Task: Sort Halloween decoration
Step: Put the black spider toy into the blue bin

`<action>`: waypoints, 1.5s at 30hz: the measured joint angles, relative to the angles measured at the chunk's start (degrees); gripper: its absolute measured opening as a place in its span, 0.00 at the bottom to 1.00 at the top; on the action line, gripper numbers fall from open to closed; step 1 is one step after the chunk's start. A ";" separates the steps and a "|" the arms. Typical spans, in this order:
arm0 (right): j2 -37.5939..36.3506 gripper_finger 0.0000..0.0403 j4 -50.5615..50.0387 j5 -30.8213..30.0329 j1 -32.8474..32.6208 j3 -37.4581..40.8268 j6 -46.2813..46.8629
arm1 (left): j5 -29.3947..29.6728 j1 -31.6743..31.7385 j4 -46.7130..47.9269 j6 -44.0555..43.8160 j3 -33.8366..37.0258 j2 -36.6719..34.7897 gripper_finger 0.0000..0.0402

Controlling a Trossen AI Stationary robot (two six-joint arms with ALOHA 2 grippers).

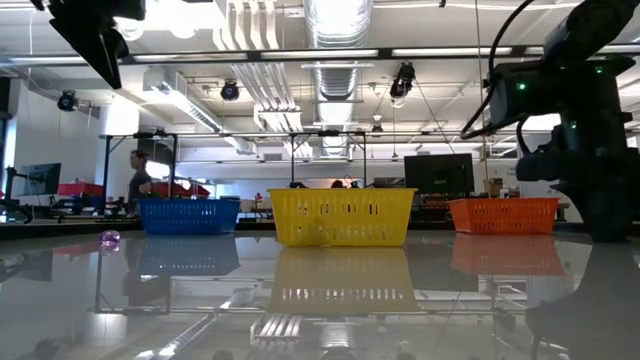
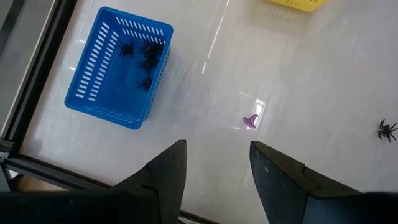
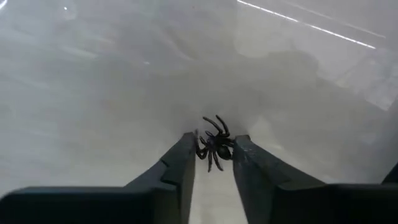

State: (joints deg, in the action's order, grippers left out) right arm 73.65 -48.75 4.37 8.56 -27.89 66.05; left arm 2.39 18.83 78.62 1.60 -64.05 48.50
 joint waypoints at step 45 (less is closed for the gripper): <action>-9.02 0.02 10.38 -2.42 -0.07 -17.21 -1.08 | -0.01 0.00 -0.86 1.90 0.00 -1.18 0.40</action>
State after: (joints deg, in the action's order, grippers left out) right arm 64.62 -38.37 1.95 8.49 -45.10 64.98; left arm 2.37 18.83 77.76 3.50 -64.05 47.32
